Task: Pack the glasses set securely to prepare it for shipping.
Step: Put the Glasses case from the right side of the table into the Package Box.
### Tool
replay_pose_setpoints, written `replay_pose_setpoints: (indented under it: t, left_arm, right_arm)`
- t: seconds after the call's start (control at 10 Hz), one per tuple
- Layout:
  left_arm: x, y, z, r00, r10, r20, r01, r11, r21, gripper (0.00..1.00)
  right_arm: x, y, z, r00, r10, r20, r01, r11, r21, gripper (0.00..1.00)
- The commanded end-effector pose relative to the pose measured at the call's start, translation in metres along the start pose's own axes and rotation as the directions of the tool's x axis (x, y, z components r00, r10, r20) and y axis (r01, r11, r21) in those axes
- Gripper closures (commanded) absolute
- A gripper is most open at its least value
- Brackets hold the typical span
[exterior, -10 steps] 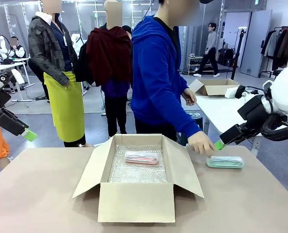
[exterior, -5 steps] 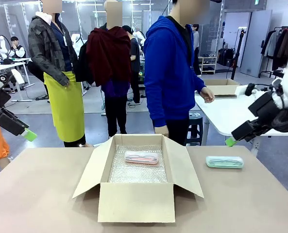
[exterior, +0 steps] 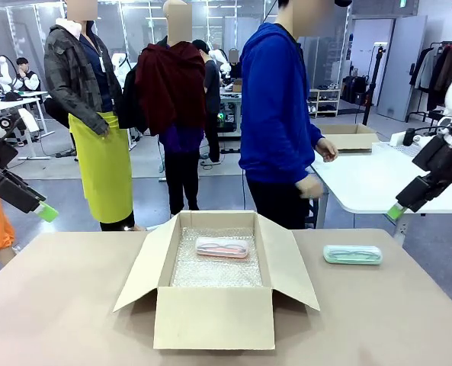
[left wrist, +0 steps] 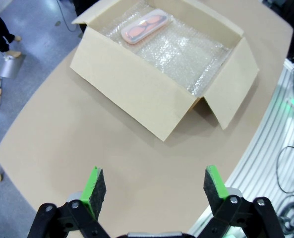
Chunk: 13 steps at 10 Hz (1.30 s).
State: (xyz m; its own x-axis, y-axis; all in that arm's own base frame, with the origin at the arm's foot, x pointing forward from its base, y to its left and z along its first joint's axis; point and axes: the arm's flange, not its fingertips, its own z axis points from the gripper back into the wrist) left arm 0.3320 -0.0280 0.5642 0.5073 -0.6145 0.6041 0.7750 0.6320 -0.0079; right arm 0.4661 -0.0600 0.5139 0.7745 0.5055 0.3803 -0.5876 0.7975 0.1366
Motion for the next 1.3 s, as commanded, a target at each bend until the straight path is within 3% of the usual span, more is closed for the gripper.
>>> replay_pose_setpoints:
  t: [0.0, 0.2, 0.4, 0.6, 0.7, 0.8, 0.9, 1.0, 1.2]
  left_arm:
    - [0.0, 0.001, 0.003, 1.0, -0.012, 0.017, 0.013, 1.0, -0.016, 0.0]
    - [0.0, 0.001, 0.003, 1.0, -0.012, 0.017, 0.013, 1.0, -0.016, 0.0]
    - [0.0, 0.001, 0.003, 1.0, -0.012, 0.017, 0.013, 1.0, -0.016, 0.0]
    - [0.0, 0.001, 0.003, 1.0, -0.012, 0.017, 0.013, 1.0, -0.016, 0.0]
    - [0.0, 0.001, 0.003, 1.0, -0.012, 0.017, 0.013, 1.0, -0.016, 0.0]
    - [0.0, 0.001, 0.003, 1.0, -0.012, 0.017, 0.013, 1.0, -0.016, 0.0]
    - [0.0, 0.001, 0.003, 1.0, -0.012, 0.017, 0.013, 1.0, -0.016, 0.0]
    - [0.0, 0.001, 0.003, 1.0, -0.012, 0.017, 0.013, 1.0, -0.016, 0.0]
    - [0.0, 0.001, 0.003, 1.0, -0.012, 0.017, 0.013, 1.0, -0.016, 0.0]
  right_arm:
    - [0.029, -0.028, -0.019, 0.987, 0.1, -0.124, -0.105, 0.994, -0.032, 0.0]
    - [0.048, -0.041, -0.049, 0.95, 0.233, -0.208, -0.244, 0.97, -0.025, 0.0]
    - [0.061, -0.037, -0.077, 0.858, 0.46, -0.23, -0.461, 0.886, 0.053, 0.0]
    - [0.062, -0.028, -0.106, 0.633, 0.738, -0.232, -0.707, 0.674, 0.213, 0.0]
    - [0.063, -0.025, -0.11, 0.548, 0.805, -0.229, -0.76, 0.593, 0.266, 0.0]
    - [0.066, -0.02, -0.109, 0.497, 0.842, -0.208, -0.798, 0.538, 0.273, 0.0]
    - [0.068, -0.015, -0.106, 0.473, 0.848, -0.238, -0.817, 0.524, 0.241, 0.0]
    - [0.066, -0.012, -0.119, 0.568, 0.797, -0.206, -0.754, 0.604, 0.259, 0.0]
    - [0.066, -0.012, -0.119, 0.568, 0.797, -0.206, -0.754, 0.604, 0.259, 0.0]
